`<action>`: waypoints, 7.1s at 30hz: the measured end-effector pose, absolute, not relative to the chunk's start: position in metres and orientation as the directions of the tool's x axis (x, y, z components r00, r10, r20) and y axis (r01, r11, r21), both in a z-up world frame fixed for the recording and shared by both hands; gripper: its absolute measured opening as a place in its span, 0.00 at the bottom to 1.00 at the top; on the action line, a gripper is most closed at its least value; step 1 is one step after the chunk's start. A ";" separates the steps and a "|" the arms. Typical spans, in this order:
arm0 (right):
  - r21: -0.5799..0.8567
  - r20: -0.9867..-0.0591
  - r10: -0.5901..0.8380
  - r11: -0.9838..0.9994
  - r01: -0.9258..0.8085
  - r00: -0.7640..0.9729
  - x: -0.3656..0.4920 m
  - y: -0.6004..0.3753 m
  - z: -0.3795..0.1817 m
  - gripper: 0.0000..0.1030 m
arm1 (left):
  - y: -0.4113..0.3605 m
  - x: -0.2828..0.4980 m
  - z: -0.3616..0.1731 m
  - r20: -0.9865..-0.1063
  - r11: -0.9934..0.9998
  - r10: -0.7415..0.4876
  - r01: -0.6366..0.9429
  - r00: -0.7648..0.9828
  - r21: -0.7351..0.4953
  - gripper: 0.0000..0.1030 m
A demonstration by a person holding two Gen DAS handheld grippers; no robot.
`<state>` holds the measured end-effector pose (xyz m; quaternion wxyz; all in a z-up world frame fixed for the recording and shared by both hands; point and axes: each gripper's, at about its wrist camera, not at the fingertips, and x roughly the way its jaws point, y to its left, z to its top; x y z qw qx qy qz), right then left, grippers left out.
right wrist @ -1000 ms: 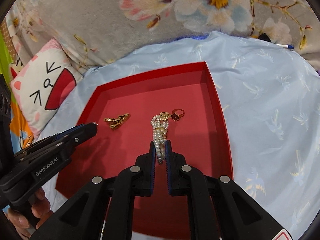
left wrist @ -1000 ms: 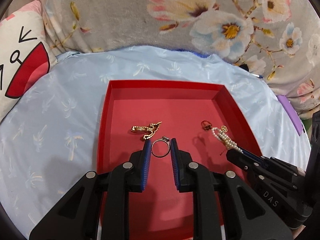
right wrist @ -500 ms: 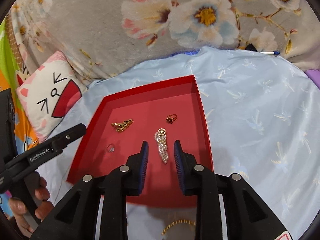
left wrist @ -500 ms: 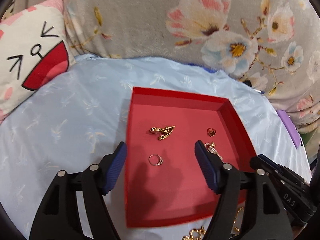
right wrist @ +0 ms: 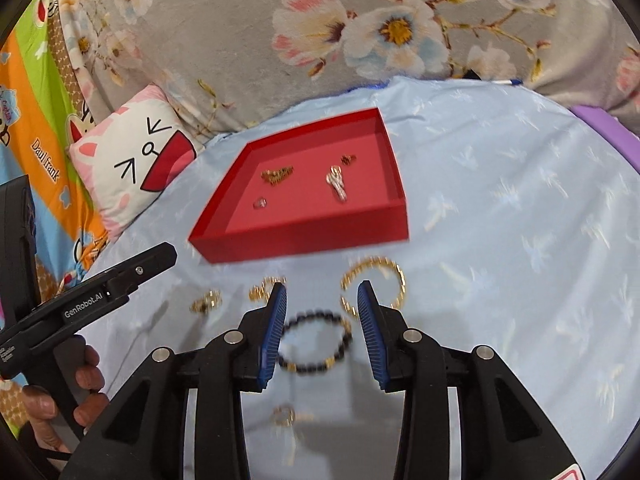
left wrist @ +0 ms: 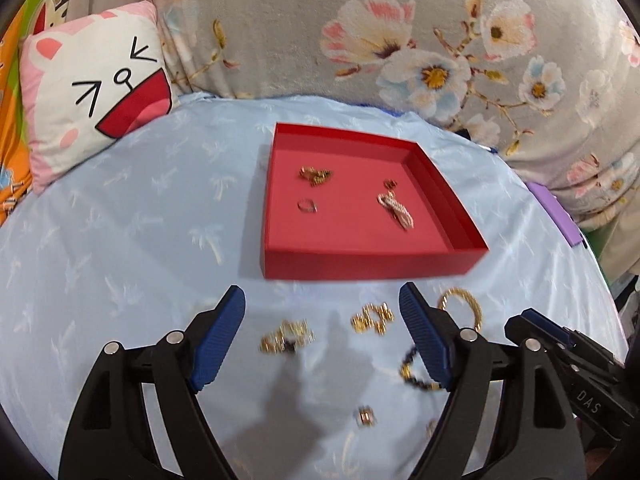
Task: Organize jewelry
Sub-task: 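Withdraw both grippers from the tray toward the remaining jewelry, then lower the right gripper around the twisted gold bangle, then grasp the black bead bracelet with the left gripper while the right gripper lifts the bangle, then carry the bangle and bead bracelet over the red tray, then open both grippers to drop the bangle and bracelet into the tray, then withdraw both grippers toward the small gold earrings, then grasp the small gold earring with the left gripper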
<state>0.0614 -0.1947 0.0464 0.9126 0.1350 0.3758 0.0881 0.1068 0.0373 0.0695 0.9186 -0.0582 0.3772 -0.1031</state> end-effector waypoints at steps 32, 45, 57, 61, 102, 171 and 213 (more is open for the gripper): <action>0.171 -0.754 0.132 0.985 -0.001 0.643 0.113 -0.183 -0.013 0.47 | 0.064 0.082 0.016 -0.758 0.987 -0.151 0.051 0.635 -0.154 0.75; 0.177 -0.755 0.139 0.984 -0.005 0.640 0.114 -0.189 -0.013 0.16 | 0.059 0.085 0.013 -0.762 0.986 -0.158 0.062 0.628 -0.154 0.75; 0.178 -0.752 0.120 0.984 0.024 0.648 0.137 -0.180 -0.008 0.61 | 0.056 0.087 0.015 -0.757 0.984 -0.173 0.074 0.629 -0.164 0.75; 0.170 -0.762 0.105 0.985 0.041 0.639 0.150 -0.173 -0.014 0.61 | 0.058 0.089 0.016 -0.758 0.984 -0.171 0.073 0.630 -0.162 0.75; 0.274 -0.708 0.143 0.958 0.083 0.691 0.021 -0.238 0.019 0.53 | -0.064 0.093 0.001 -0.766 0.952 -0.236 0.299 0.598 -0.060 0.07; 0.228 -0.584 0.215 0.969 -0.096 0.783 0.143 -0.192 0.072 0.58 | 0.014 0.194 0.098 -0.614 0.976 -0.217 0.169 0.759 -0.136 0.59; 0.252 -0.736 0.252 0.963 -0.091 0.629 -0.013 -0.175 0.000 0.53 | -0.008 0.054 -0.004 -0.780 0.968 -0.217 0.234 0.586 -0.094 0.10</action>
